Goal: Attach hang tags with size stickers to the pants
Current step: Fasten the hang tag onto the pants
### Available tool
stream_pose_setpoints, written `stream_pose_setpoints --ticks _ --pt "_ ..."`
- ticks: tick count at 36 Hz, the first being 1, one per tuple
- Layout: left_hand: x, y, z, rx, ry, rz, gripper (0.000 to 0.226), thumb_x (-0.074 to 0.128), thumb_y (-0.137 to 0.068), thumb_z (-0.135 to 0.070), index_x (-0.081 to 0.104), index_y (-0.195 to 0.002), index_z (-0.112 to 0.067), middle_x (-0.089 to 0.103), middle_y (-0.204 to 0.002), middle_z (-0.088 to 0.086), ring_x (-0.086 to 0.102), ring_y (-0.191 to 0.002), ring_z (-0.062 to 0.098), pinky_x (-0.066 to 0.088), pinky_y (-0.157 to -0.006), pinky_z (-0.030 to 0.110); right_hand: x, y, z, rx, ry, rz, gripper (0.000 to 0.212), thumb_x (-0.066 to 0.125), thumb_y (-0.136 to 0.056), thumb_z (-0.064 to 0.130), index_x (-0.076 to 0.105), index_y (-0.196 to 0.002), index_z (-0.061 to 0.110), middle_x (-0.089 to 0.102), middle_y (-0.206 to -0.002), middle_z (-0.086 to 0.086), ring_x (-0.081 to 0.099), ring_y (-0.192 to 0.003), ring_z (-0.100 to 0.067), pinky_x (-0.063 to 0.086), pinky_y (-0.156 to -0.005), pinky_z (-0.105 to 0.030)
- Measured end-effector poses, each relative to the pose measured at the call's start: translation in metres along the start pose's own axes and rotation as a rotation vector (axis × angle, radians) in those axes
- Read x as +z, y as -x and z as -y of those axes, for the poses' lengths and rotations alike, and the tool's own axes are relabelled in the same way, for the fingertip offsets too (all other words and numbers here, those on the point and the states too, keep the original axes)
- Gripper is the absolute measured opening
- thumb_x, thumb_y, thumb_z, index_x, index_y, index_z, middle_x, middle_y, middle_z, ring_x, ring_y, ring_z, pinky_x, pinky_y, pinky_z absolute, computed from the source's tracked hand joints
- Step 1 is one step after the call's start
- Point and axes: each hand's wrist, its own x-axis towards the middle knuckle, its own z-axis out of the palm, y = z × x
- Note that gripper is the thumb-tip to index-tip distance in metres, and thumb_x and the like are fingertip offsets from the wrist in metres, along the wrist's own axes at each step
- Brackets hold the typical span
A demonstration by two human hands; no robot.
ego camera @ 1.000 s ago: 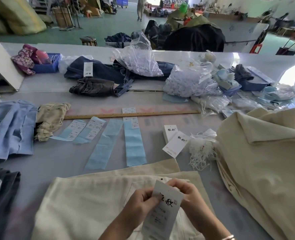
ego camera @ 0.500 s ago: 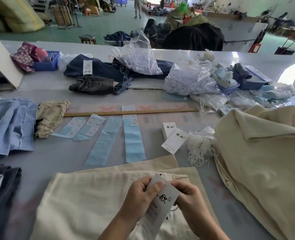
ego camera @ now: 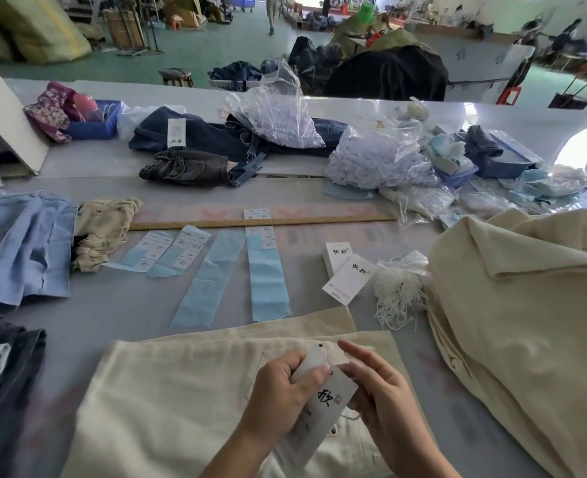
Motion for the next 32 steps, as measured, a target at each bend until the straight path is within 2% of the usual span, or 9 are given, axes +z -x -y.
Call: stream_pose_setpoints --ticks 5,10,15,18,22,25,28,30,32 --pt "0.004 -0.002 0.006 0.007 -0.043 -0.041 0.035 0.065 -0.077 -0.043 0.066 -0.078 -0.008 0.067 -0.072 0.005 0.061 -0.061 0.009 0.051 -0.059 0.031 -0.001 0.001 -0.005 0.008 0.007 -0.043 0.024 0.055 -0.085 -0.006 0.064 -0.105 0.004 0.049 -0.053 -0.005 0.036 -0.037 -0.008 0.034 -0.039 -0.019" --pt "0.011 -0.003 0.009 0.001 -0.061 -0.098 0.036 0.062 -0.074 -0.042 0.063 -0.074 -0.006 0.065 -0.069 0.010 0.055 -0.057 0.009 0.049 -0.056 0.032 0.003 0.001 -0.016 0.000 0.104 -0.104 0.023 0.064 -0.079 -0.008 0.071 -0.092 0.009 0.067 -0.072 -0.009 0.049 -0.048 -0.010 0.036 -0.041 -0.018" --pt "0.018 0.000 0.012 -0.136 0.071 -0.100 0.021 0.064 -0.082 -0.030 0.068 -0.078 -0.010 0.069 -0.074 0.012 0.059 -0.065 0.013 0.052 -0.063 0.036 0.006 -0.001 -0.024 -0.081 0.275 -0.133 0.021 0.072 -0.076 0.000 0.078 -0.074 0.019 0.069 -0.063 -0.001 0.055 -0.055 -0.005 0.042 -0.051 -0.019" --pt "0.022 0.002 0.018 -0.248 0.207 -0.091 0.016 0.061 -0.090 -0.013 0.072 -0.078 -0.011 0.072 -0.071 0.008 0.065 -0.064 0.012 0.052 -0.058 0.026 0.002 -0.004 -0.027 -0.131 0.307 -0.126 0.028 0.070 -0.078 -0.005 0.078 -0.069 0.020 0.072 -0.067 -0.005 0.061 -0.059 -0.006 0.048 -0.056 -0.017" --pt "0.028 0.005 0.023 -0.288 0.224 -0.097 0.017 0.062 -0.089 -0.012 0.071 -0.075 -0.011 0.070 -0.065 0.003 0.063 -0.057 0.007 0.048 -0.051 0.019 -0.009 -0.006 -0.032 -0.159 0.404 -0.112 0.026 0.071 -0.078 -0.004 0.076 -0.069 0.020 0.070 -0.066 -0.005 0.058 -0.061 -0.012 0.048 -0.059 -0.023" --pt "0.035 0.005 0.026 -0.301 0.193 -0.145 0.005 0.068 -0.086 -0.017 0.065 -0.089 -0.015 0.073 -0.077 0.004 0.069 -0.067 0.012 0.052 -0.059 0.021 -0.018 -0.008 -0.037 -0.166 0.377 -0.158 0.022 0.071 -0.077 -0.005 0.070 -0.071 0.015 0.065 -0.064 -0.001 0.055 -0.060 -0.008 0.046 -0.057 -0.019" --pt "0.041 0.006 0.029 -0.187 0.072 -0.193 0.030 0.074 -0.081 -0.019 0.053 -0.101 -0.027 0.068 -0.092 0.001 0.069 -0.077 0.012 0.053 -0.067 0.022 -0.025 -0.010 -0.039 -0.067 0.180 -0.204 0.019 0.067 -0.076 -0.011 0.062 -0.079 0.007 0.061 -0.062 -0.002 0.055 -0.053 -0.009 0.045 -0.048 -0.018" --pt "0.042 0.006 0.030 0.052 -0.108 -0.243 0.036 0.076 -0.079 -0.014 0.054 -0.099 -0.034 0.059 -0.099 -0.008 0.063 -0.084 0.007 0.051 -0.074 0.019 -0.028 -0.008 -0.040 -0.007 0.103 -0.230 0.018 0.065 -0.077 -0.011 0.059 -0.084 0.004 0.063 -0.062 -0.005 0.056 -0.051 -0.011 0.042 -0.043 -0.020" --pt "0.041 0.003 0.032 0.320 -0.321 -0.264 0.030 0.076 -0.078 -0.014 0.062 -0.092 -0.037 0.054 -0.096 -0.011 0.057 -0.085 0.004 0.047 -0.077 0.018 -0.030 -0.007 -0.039 0.029 0.078 -0.256 0.018 0.064 -0.079 -0.009 0.058 -0.085 0.006 0.064 -0.068 -0.010 0.055 -0.052 -0.015 0.038 -0.043 -0.025"
